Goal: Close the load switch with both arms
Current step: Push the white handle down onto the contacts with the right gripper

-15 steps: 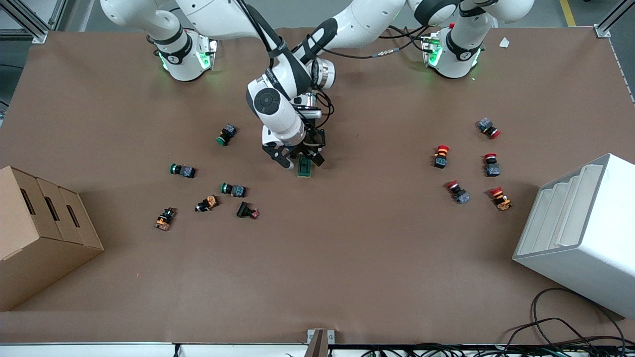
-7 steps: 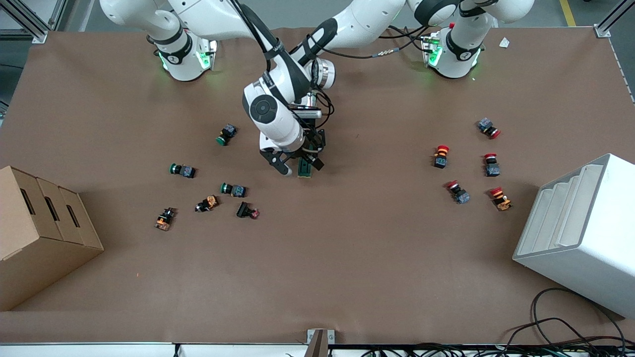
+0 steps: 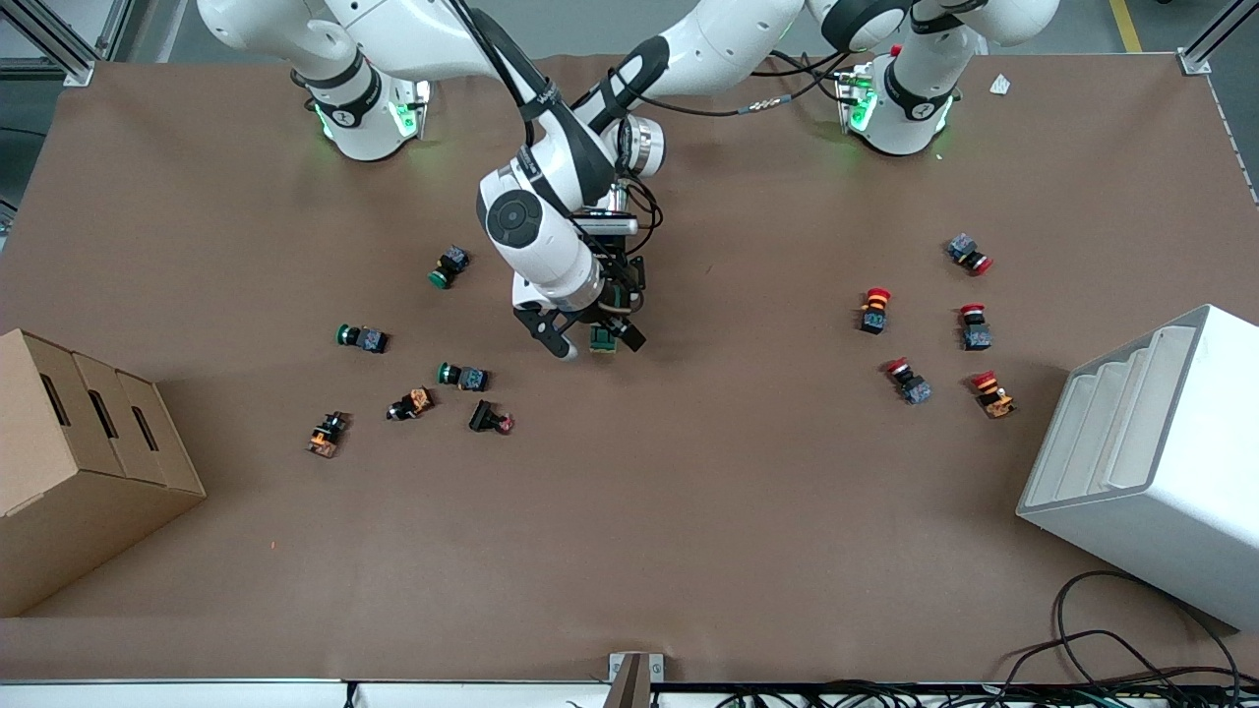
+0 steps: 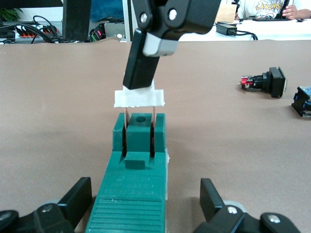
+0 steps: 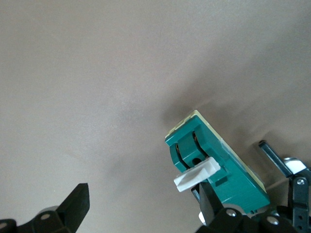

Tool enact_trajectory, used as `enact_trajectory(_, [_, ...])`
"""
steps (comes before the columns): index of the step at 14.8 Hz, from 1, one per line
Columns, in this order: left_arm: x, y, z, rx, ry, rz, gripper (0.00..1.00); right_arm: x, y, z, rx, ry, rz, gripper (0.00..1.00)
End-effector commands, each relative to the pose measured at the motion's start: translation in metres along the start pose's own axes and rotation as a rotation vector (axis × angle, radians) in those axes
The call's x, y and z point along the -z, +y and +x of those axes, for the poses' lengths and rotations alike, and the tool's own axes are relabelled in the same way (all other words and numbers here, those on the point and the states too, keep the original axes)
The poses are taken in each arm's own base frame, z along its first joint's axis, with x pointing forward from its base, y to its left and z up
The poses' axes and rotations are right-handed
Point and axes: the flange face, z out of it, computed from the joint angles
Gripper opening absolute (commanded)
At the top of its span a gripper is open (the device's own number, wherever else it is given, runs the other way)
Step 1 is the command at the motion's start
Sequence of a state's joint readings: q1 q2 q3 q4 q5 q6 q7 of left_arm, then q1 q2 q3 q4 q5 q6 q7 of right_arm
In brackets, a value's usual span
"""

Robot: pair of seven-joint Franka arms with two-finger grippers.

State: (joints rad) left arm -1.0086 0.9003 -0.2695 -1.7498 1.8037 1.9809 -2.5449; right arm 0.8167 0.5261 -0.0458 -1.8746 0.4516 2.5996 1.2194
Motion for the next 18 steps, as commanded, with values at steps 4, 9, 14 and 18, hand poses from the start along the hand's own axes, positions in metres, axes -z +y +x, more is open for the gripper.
enact_trajectory(4, [-0.008,-0.013,-0.013,0.011,-0.038,0.029,0.98,-0.008,-0.007,0.017,0.006,0.0,0.013,1.0])
enact_trajectory(9, [-0.005,-0.007,-0.003,0.016,-0.043,0.02,0.98,-0.023,-0.015,0.031,0.011,0.005,0.013,1.0])
enact_trajectory(14, [-0.012,-0.003,0.016,0.024,-0.053,0.022,0.98,-0.04,-0.021,0.036,0.013,0.011,0.015,1.0])
enact_trajectory(18, [-0.012,0.002,0.039,0.034,-0.076,0.034,0.98,-0.062,-0.025,0.039,0.012,0.014,0.008,1.0])
